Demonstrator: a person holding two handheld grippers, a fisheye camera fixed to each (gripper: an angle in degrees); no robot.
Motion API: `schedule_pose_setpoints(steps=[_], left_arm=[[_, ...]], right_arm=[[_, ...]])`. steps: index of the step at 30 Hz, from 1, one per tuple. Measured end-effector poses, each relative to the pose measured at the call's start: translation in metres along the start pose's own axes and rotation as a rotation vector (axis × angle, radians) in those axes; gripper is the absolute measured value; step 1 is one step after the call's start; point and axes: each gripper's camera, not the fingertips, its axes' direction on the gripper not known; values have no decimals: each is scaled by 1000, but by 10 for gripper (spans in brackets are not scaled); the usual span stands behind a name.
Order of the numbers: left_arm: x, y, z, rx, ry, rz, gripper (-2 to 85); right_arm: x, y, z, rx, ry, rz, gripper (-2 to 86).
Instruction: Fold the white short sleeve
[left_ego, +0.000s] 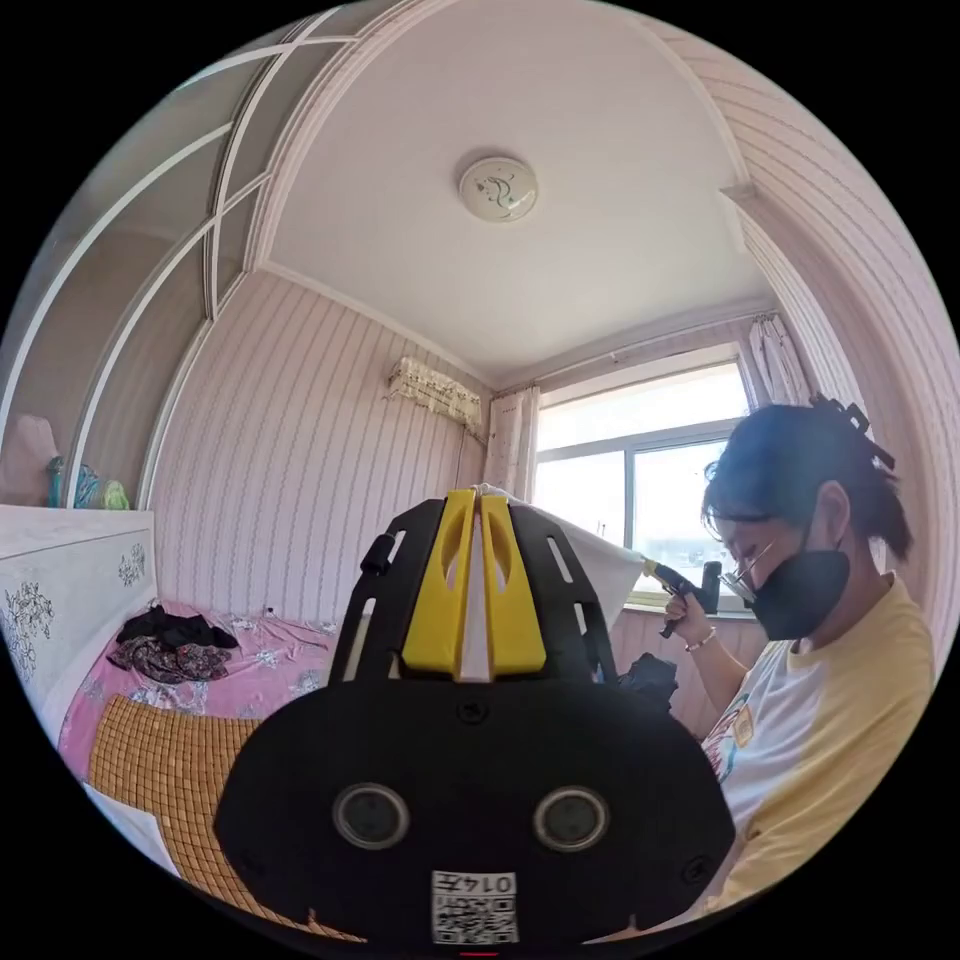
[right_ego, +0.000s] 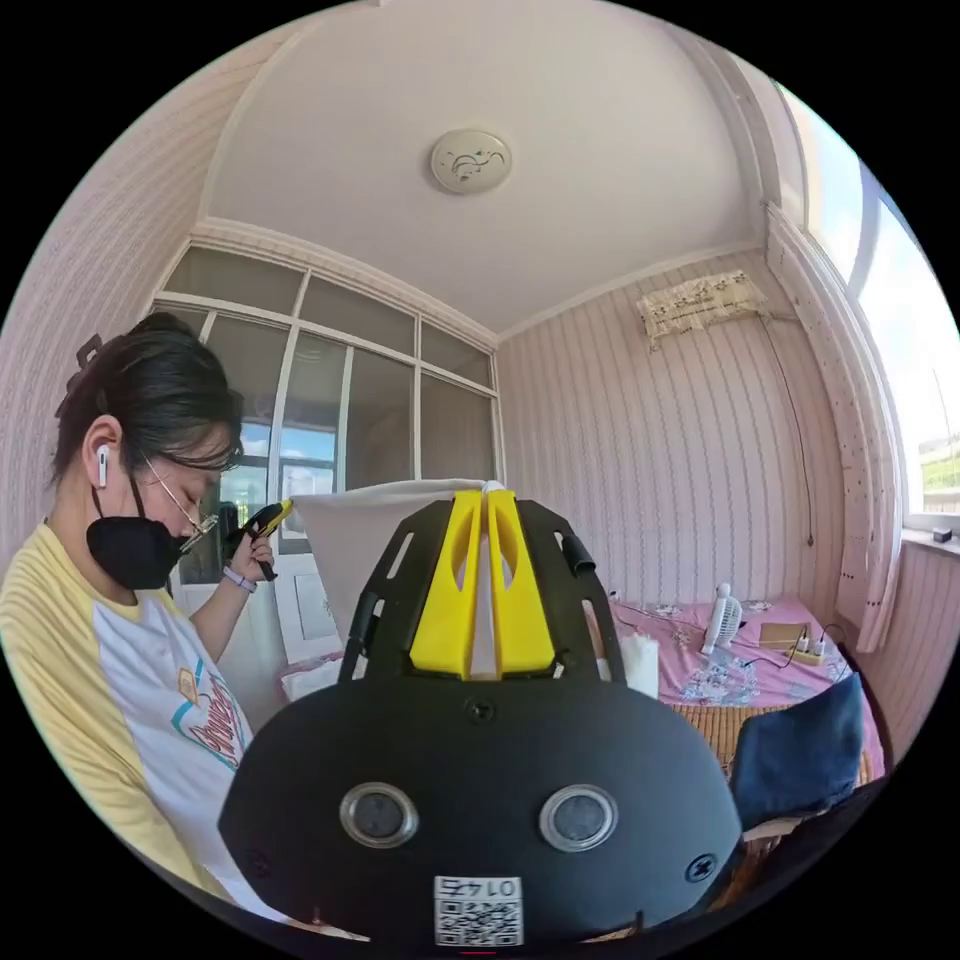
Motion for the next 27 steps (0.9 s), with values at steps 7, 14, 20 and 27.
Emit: schedule_pose_setpoints(steps=[7, 14, 20, 27], left_arm=[[9, -21, -43, -10, -140, -35, -10], [-98, 134, 32, -503, -443, -379, -10], [-109, 140, 25, -403, -463, -517, -10], [-65, 84, -8, -243, -138, -392, -10]], right_arm=[[-75, -110, -50, -29, 2, -113, 2], [30, 7, 107, -609, 42, 395, 2], [34, -36, 112, -461, 87, 388, 2], [11, -120, 26, -201, 94, 287, 2]])
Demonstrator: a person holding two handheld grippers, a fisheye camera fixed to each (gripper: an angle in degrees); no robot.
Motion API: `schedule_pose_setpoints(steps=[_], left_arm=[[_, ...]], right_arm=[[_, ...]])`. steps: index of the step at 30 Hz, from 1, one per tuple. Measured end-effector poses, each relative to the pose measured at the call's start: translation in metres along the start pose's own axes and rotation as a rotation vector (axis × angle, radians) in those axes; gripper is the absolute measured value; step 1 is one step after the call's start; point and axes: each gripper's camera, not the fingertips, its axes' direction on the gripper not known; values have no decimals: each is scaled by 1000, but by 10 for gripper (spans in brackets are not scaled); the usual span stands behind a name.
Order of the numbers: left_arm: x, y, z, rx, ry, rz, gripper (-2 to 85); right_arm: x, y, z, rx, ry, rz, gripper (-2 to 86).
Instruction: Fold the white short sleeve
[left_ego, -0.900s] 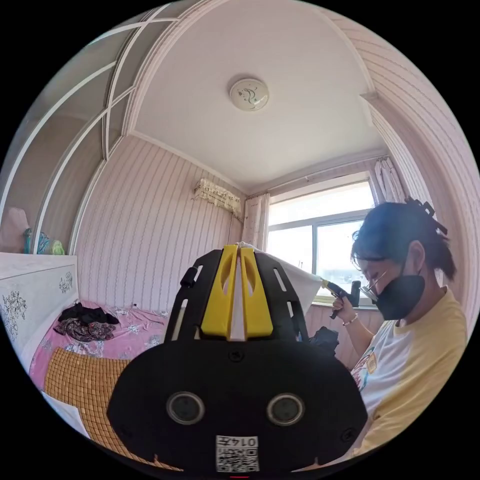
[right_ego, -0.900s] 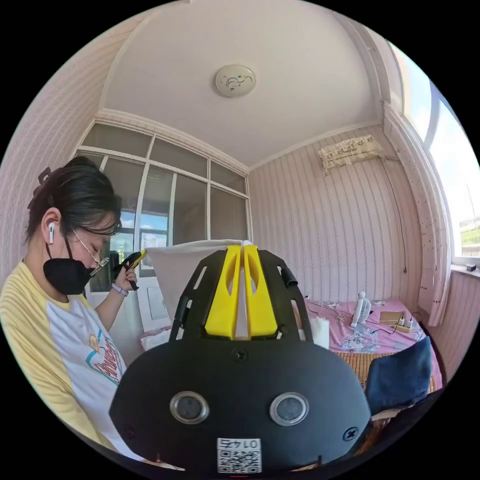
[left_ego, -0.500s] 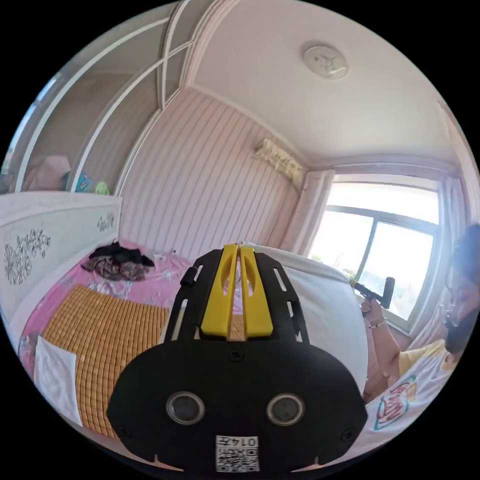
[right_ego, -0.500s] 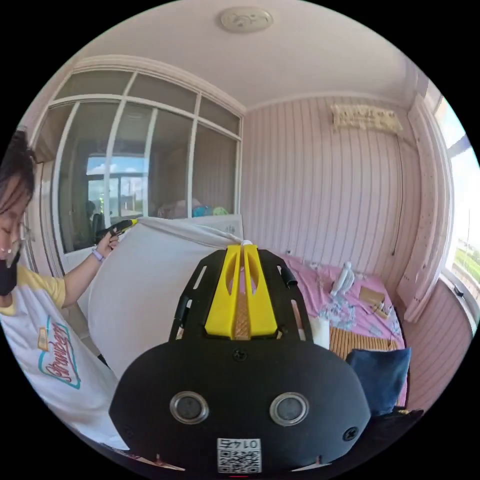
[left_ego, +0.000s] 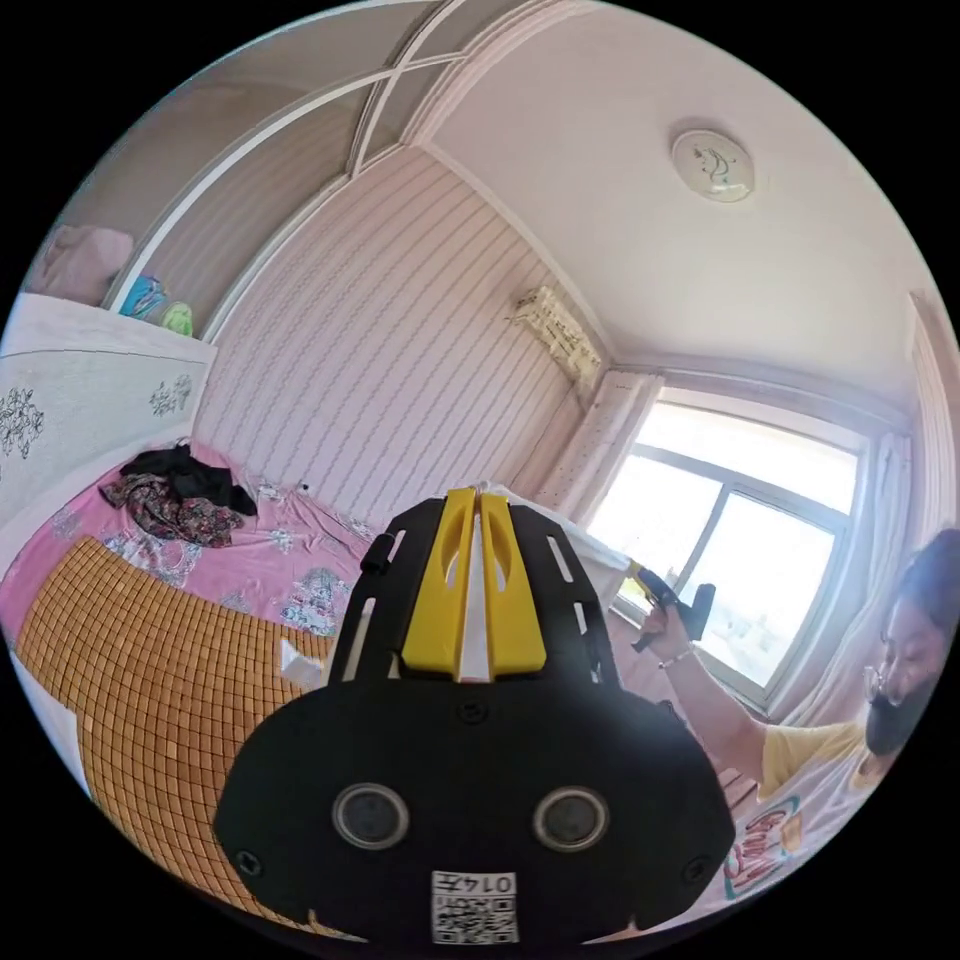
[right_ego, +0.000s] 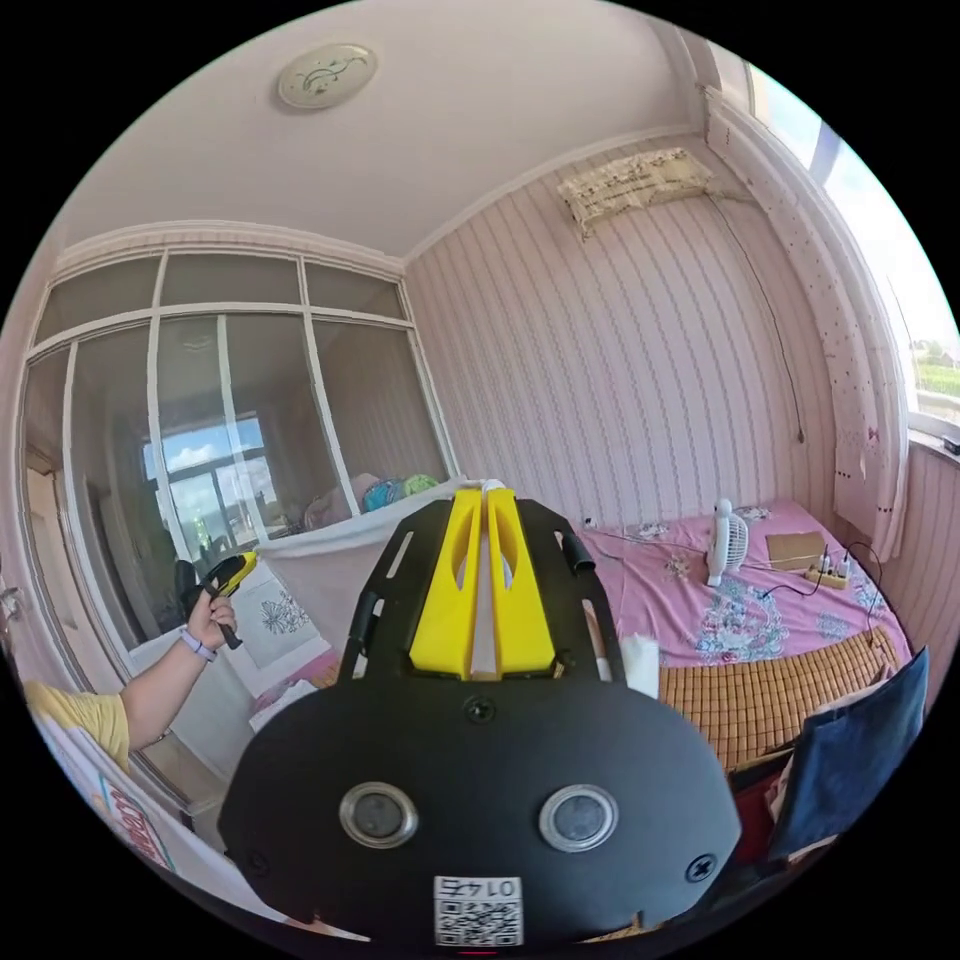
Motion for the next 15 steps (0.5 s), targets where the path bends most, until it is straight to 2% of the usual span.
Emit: schedule_pose_setpoints(steps=[4, 7, 9, 12, 15], left_arm=[[-13, 80, -8, -206, -53, -20, -10], [-31, 174, -7, -422, -210, -37, -10], [-55, 256, 2, -587, -274, -128, -10], [-92, 347, 10, -711, -246, -333, -10], [-113, 415, 11, -823, -316, -458, -10]], right_arm=[[18, 81, -45, -49, -14, 55, 2], [40, 172, -65, -200, -4, 120, 2], [58, 255, -67, -376, 46, 193, 2], [87, 351, -65, -576, 148, 324, 2], [114, 421, -73, -667, 195, 498, 3]])
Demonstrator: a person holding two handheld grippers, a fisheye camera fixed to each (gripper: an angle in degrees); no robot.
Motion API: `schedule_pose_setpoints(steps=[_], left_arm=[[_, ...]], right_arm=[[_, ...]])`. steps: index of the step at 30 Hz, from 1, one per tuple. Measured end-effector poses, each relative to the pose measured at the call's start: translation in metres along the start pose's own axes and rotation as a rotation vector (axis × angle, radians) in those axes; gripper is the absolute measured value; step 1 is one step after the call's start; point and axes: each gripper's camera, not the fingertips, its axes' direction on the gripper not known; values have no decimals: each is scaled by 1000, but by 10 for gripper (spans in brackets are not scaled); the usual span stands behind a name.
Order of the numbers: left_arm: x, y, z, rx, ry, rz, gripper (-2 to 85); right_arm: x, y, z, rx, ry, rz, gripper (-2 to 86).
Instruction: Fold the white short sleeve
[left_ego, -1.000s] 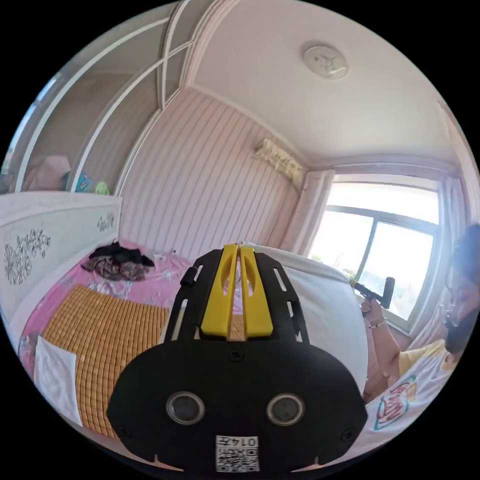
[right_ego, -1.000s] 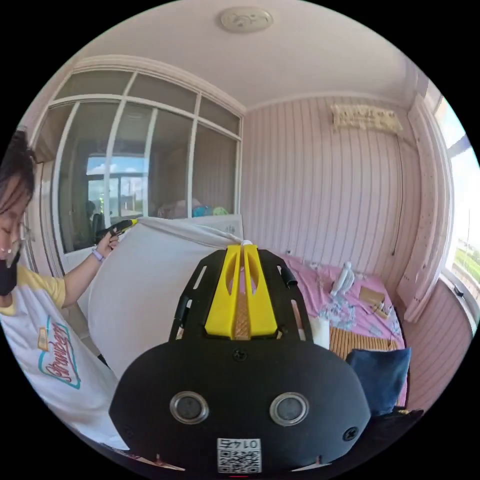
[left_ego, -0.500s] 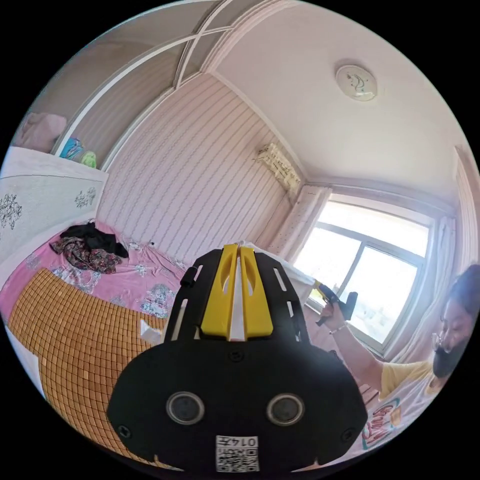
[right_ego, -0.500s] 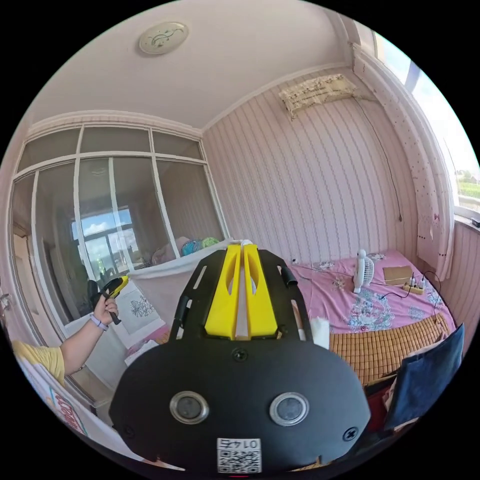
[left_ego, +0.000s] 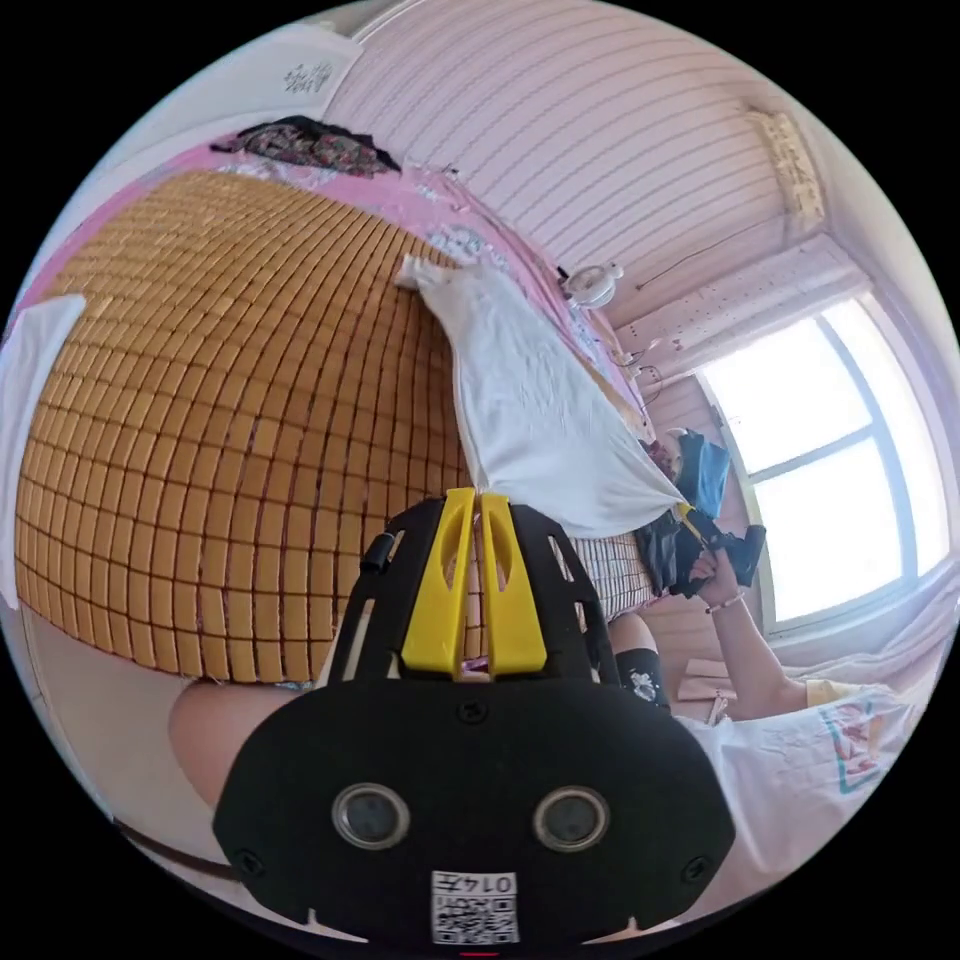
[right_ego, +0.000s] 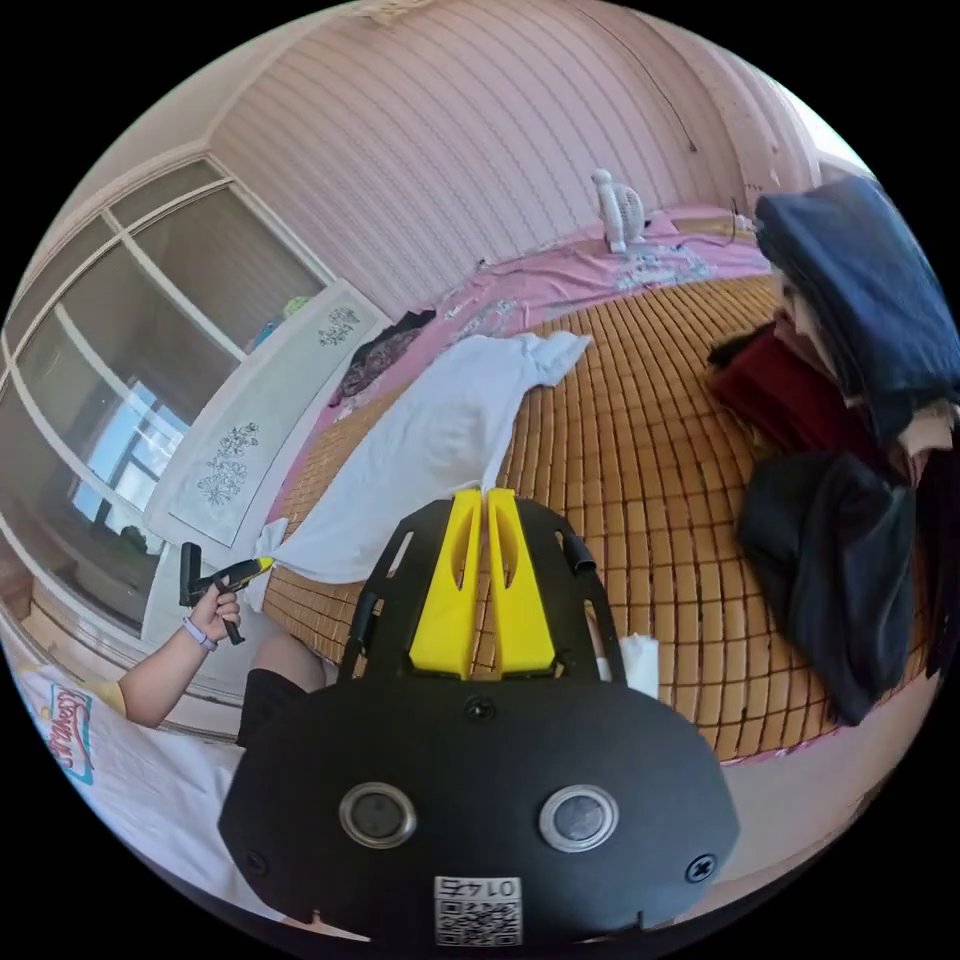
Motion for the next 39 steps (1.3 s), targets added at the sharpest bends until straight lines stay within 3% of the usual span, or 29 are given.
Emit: schedule_pose_setpoints(steps=[6, 17, 32, 39], left_arm=[[-15, 45, 36, -147, -155, -12, -10], [-7, 102, 41, -129, -245, -1, -10], [15, 145, 29, -27, -256, 12, -4], [21, 148, 37, -66, -279, -2, 2]], right_arm=[[36, 64, 37, -197, 98, 41, 4], [36, 138, 20, -373, 195, -45, 4], [84, 184, -61, -131, 133, 111, 32], [67, 180, -18, -424, 228, -6, 109]])
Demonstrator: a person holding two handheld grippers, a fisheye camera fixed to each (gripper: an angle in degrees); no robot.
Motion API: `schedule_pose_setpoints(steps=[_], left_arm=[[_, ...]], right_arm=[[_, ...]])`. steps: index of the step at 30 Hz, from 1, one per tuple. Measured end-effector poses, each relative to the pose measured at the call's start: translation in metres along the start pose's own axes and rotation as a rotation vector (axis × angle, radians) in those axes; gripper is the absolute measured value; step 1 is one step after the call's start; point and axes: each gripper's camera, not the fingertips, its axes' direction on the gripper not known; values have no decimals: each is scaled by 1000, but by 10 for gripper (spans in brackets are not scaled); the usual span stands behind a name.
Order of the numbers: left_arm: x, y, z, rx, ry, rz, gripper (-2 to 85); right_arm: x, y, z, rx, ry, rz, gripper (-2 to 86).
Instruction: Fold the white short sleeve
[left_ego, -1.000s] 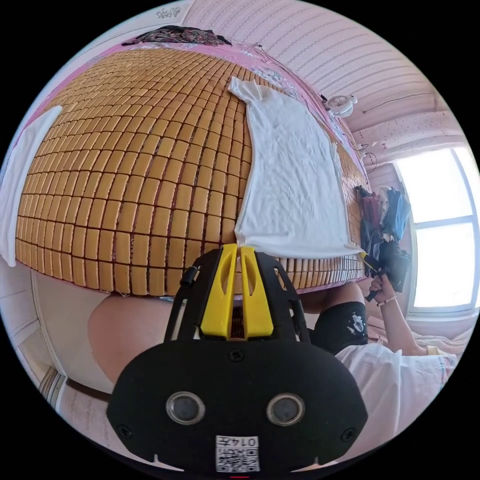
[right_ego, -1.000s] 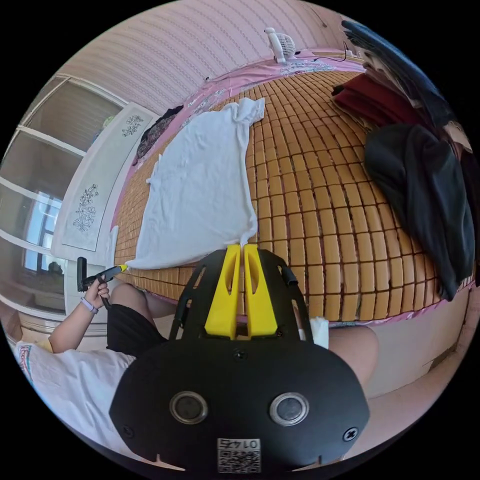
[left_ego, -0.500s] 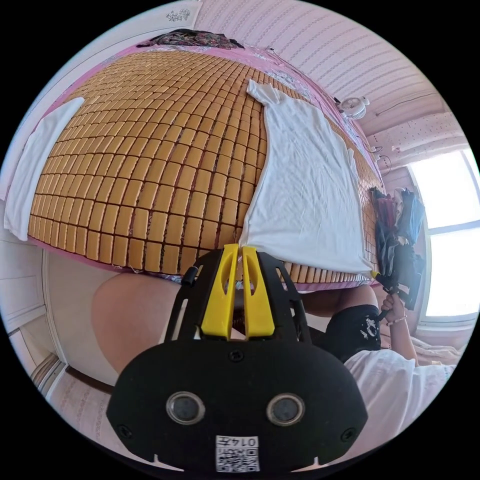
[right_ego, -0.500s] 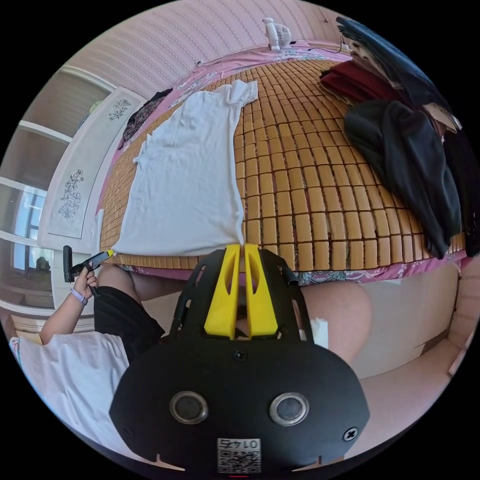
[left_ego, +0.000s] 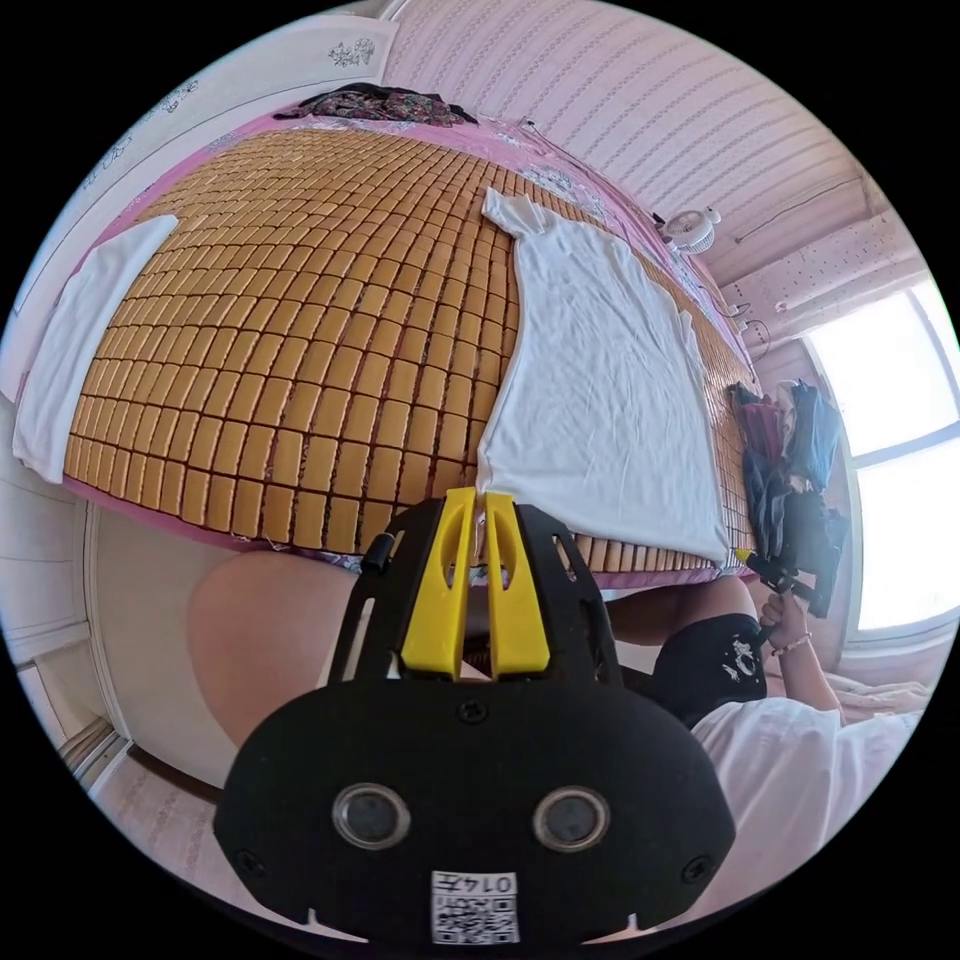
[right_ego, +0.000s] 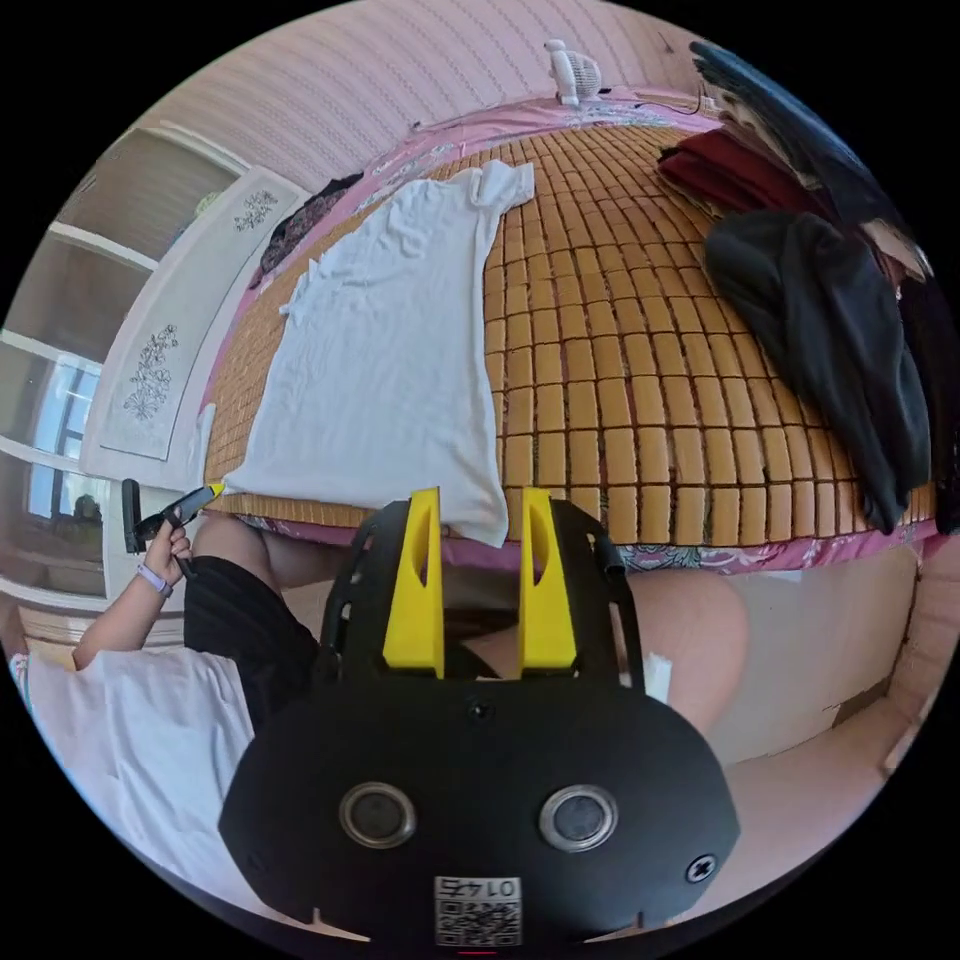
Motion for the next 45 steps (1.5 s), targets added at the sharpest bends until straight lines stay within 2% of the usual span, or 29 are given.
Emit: schedule_pose_setpoints(steps=[3, 6, 10, 15, 19, 21, 23, 25, 30, 34, 36, 37, 41, 45], left_arm=[[11, 0, 1, -11, -35, 27, 16], [23, -1, 5, -34, -79, 57, 46], [31, -2, 4, -26, -132, 46, 56], [40, -5, 7, -46, -114, 75, 66], [56, -17, 33, -193, -173, 126, 73], [68, -25, 38, -221, -260, 155, 57], [74, -27, 38, -228, -262, 199, 43], [75, -30, 36, -240, -199, 231, 3], [63, -42, 2, -245, -71, 259, -9], [53, -55, -20, -229, 28, 236, -9], [44, -66, -27, -223, 131, 184, -9], [42, -68, -26, -230, 147, 175, -8], [33, -68, 6, -343, 41, 128, 5], [35, -61, 2, -279, -97, 126, 36]], right_arm=[[-2, -1, 3, -42, 57, 1, 85], [5, 5, 7, -113, 16, 4, 70], [5, 21, -19, -50, 21, -25, 72], [12, 22, 0, -184, 59, -54, 77], [25, 21, -9, -182, 61, -28, 46], [39, 27, -22, -165, -13, -24, 23], [50, 33, -38, -147, -128, -31, 11], [65, 38, -54, -128, -221, -12, 7], [147, 61, -87, -6, -666, 223, 5], [171, 71, -87, -15, -710, 303, 5], [173, 72, -85, 1, -807, 328, 8], [172, 72, -84, -4, -803, 330, 9], [152, 64, -76, -132, -494, 287, 23], [126, 67, -88, -77, -274, 216, 53]])
